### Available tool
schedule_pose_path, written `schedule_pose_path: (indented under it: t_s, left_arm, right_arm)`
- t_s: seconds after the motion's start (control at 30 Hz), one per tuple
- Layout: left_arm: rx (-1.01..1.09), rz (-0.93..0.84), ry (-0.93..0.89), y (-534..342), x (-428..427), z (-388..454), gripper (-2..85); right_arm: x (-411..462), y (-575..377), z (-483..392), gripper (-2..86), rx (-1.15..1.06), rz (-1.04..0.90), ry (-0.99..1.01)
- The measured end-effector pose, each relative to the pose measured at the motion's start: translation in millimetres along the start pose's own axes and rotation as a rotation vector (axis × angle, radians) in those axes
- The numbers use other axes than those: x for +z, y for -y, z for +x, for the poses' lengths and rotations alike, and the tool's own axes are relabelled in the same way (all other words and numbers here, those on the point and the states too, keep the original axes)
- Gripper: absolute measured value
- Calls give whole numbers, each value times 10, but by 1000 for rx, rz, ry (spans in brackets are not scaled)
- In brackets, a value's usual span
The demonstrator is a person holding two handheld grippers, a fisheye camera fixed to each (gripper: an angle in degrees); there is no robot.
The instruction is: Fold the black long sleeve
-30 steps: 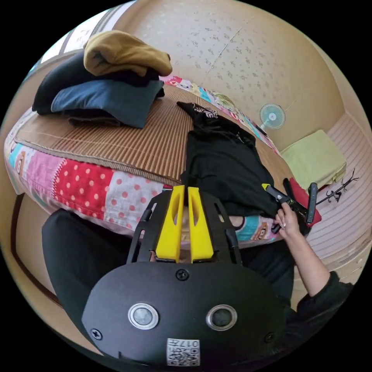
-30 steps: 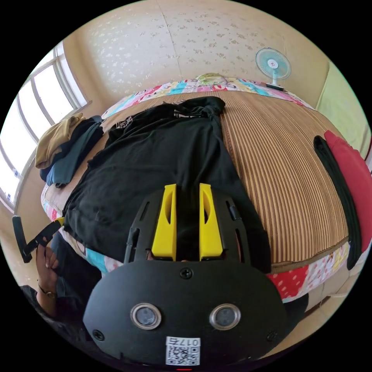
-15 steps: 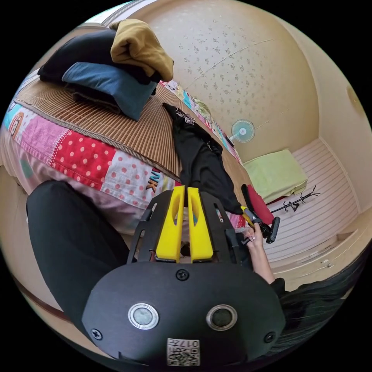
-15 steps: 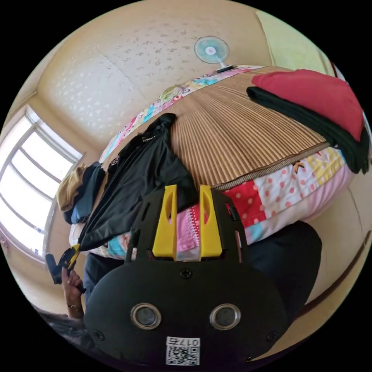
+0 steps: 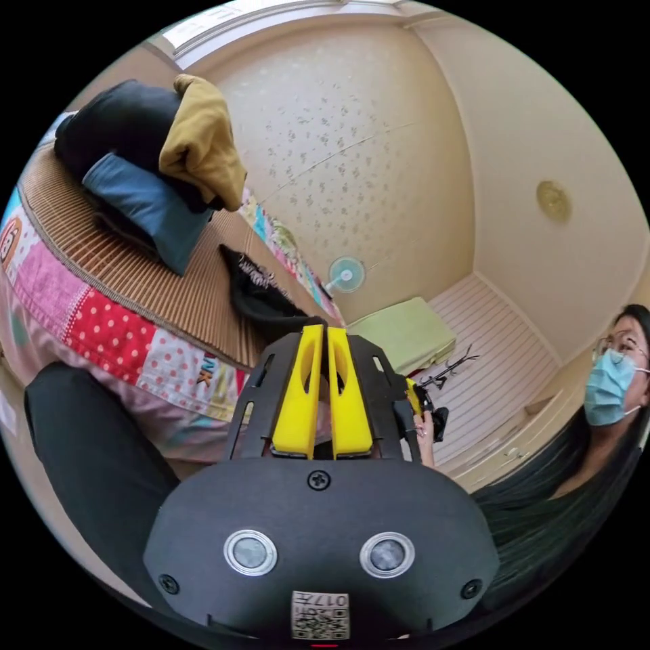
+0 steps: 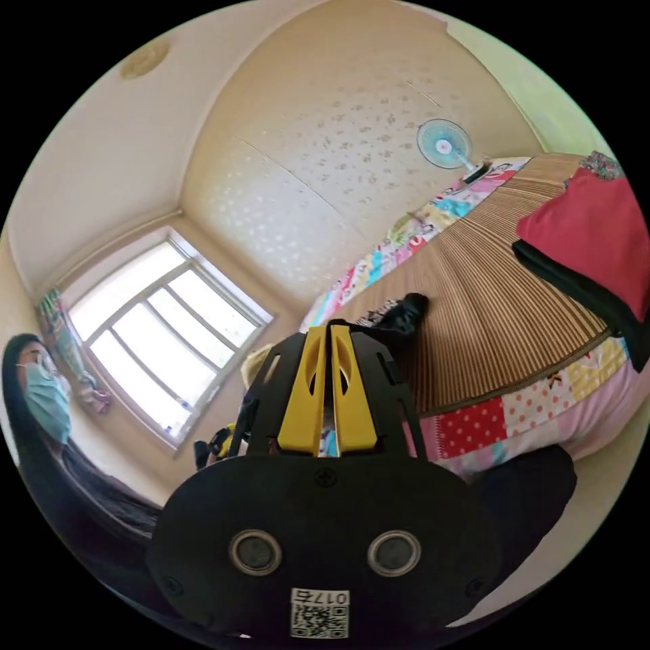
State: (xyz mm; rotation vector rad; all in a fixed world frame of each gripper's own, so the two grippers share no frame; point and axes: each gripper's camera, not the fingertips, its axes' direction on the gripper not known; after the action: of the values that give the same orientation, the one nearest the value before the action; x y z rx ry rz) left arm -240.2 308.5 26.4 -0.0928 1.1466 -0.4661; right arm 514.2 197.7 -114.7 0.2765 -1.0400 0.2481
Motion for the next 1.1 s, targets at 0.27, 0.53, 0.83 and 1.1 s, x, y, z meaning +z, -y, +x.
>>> schedule_pose_path:
  t_s: [0.27,0.53,0.83,1.1]
  left_arm:
    - [79,138,28,338,-130,655,-6]
    - [11,-19,322,1457,1510,-81,8]
    - [-156,-118,300,1661,2206,-1253,162]
    - [-259,-116,383,508,1792,-1287,203]
  right_arm:
    - [-343,87,-107,12,246,160,77]
    - [1656,1112,168,30,73,59,-508]
    - [3263,1039,331,123,-70,-174,-651]
    - [3321,-472,126,103,-314,-217,-734]
